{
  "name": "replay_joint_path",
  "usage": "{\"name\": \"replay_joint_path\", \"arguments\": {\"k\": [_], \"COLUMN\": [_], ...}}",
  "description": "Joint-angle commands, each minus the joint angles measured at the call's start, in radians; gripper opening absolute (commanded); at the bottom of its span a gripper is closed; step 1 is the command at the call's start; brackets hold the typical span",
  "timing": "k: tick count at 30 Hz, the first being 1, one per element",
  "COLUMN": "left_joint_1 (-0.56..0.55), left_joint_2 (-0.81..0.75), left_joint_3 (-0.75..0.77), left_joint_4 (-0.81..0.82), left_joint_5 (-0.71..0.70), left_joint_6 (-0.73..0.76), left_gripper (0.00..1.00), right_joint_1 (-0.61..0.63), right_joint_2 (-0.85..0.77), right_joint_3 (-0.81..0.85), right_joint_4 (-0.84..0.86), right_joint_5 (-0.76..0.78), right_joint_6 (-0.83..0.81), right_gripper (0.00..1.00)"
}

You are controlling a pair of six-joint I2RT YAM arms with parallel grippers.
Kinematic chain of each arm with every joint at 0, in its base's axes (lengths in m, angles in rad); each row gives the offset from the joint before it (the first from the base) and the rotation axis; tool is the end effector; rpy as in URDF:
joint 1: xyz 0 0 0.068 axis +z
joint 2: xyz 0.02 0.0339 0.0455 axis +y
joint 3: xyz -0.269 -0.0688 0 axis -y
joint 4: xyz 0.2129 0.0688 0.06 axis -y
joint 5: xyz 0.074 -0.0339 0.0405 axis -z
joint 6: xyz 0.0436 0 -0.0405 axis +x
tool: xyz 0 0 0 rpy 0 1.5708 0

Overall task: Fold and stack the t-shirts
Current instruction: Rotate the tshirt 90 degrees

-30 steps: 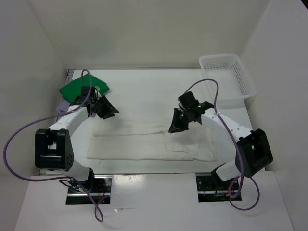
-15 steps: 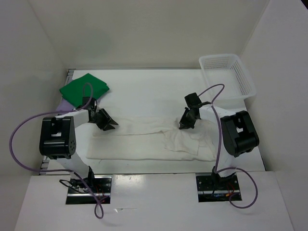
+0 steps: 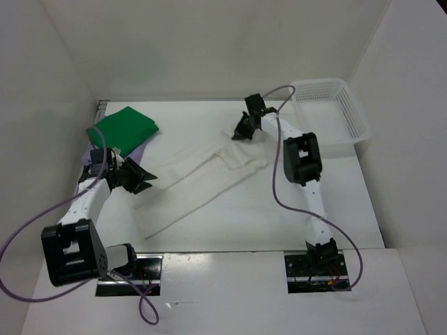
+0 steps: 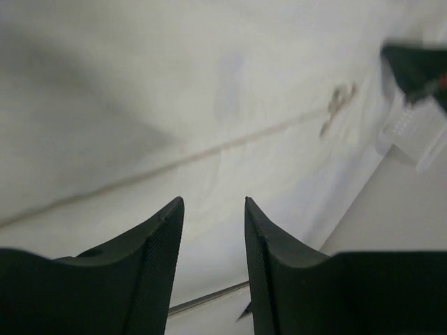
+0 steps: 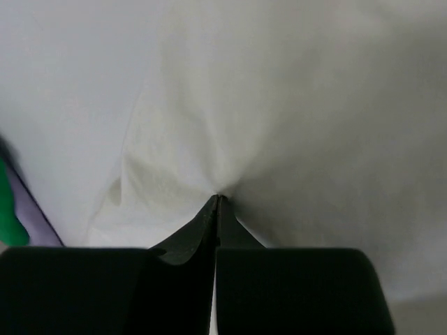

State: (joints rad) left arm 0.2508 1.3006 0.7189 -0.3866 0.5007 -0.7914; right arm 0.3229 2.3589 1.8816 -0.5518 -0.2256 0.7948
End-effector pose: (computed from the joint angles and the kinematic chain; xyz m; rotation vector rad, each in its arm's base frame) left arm 0.2209 0.0350 0.2134 -1.1011 2.3280 -0.8456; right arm 0.4592 0.1639 0.1589 0.5534 2.6680 0.6625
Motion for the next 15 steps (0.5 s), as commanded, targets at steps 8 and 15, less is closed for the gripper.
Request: {"name": "replay_joint_path", "arguments": {"k": [8, 15], "left_joint_1": [-0.102, -0.186], "left_joint_2": [-0.207, -0.107], "left_joint_3": [-0.027, 0.079], "left_joint_4": [-0.143, -0.083], "left_joint_5": [0.033, 0.044], "left_joint_6": [0.040, 0.040], "left_gripper": [0.52, 0.52], "right_joint_1": [0.080, 0.091], "right_joint_2": [0.291, 0.211], "right_joint_3": [1.017, 1.231], "right_joint_4": [-0.222, -0.650], "right_joint_5": [-0.080, -0.054], "right_joint_6": [-0.105, -0.265], "right_gripper": [0.12, 0.51]}}
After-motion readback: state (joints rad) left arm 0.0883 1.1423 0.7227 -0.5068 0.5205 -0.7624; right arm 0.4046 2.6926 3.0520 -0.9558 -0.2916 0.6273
